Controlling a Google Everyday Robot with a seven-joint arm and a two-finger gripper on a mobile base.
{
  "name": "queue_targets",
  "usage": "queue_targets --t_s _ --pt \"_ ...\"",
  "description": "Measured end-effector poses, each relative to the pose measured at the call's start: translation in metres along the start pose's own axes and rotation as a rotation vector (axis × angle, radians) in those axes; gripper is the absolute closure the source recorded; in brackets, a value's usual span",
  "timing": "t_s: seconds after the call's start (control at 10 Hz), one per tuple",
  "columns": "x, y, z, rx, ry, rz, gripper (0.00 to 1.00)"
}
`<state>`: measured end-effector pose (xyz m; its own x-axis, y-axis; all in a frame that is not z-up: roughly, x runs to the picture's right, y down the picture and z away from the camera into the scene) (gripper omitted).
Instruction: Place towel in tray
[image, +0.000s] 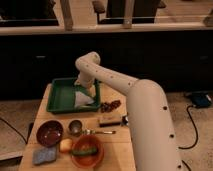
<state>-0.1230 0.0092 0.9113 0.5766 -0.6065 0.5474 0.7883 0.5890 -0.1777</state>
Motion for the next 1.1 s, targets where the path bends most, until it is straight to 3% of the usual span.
queue_targets --t_s 1.1 --pt "0.0003 0.0003 -0.0017 0.006 -0.006 -0.015 0.20"
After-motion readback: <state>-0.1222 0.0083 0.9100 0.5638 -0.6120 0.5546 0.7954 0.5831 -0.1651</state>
